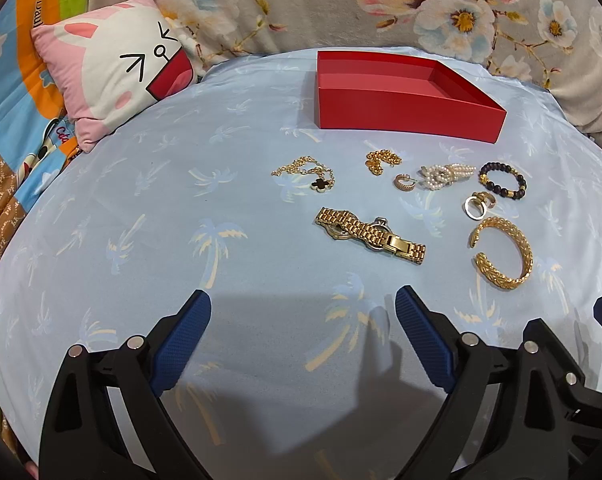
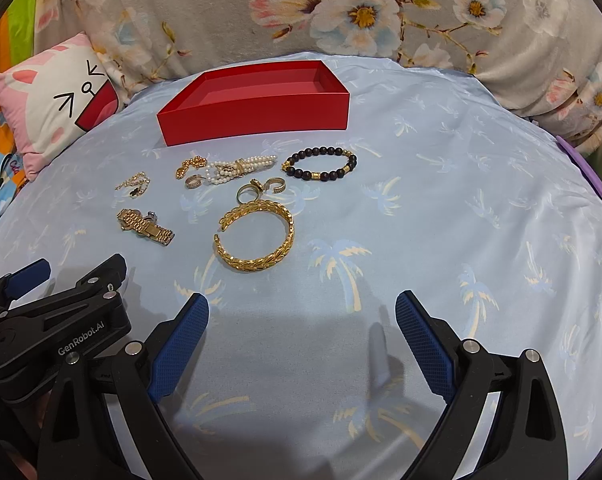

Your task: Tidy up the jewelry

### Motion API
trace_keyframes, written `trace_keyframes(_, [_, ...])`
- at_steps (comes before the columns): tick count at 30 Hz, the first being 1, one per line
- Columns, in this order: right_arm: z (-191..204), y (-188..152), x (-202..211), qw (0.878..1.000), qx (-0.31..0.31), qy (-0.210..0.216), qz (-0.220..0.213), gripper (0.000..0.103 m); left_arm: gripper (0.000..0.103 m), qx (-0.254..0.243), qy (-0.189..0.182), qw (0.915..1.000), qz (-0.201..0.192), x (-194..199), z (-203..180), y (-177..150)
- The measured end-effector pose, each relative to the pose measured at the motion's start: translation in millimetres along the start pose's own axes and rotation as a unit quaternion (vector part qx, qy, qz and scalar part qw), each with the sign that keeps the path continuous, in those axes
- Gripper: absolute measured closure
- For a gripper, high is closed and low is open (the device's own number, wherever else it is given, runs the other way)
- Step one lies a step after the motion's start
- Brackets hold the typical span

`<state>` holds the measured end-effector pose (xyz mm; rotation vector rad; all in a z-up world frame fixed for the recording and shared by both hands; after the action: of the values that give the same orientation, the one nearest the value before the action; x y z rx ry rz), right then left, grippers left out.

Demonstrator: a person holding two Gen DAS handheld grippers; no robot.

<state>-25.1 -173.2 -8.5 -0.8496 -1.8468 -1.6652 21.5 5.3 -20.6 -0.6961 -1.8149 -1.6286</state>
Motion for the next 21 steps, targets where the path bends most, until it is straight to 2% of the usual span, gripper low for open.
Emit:
trace_keyframes(15, [-0.8,0.7,0.3,1.000,0.000,0.001,0.001,0.010,0.012,0.000,0.000,1.0000,0.001,-0.1,-0.1,0.0])
trace_keyframes(21, [3.6,-2.1,-4.1,1.000,0.002,0.016,0.004,0.010,0.011,0.012,-0.009,0.9999,0.008,-3.3,5.6,-1.3])
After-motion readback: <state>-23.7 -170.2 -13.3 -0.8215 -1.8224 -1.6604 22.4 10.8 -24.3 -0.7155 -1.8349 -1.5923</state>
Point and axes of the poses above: each gripper's, at about its wrist camera, not at the fingertips, and x roughly against the way its jaws point, z to its left, y to its top, the point moved 3 cm from there along -x, roughly the way its jaws point, and after that the axes turned 11 degrees about x, right-handed, at the moved point
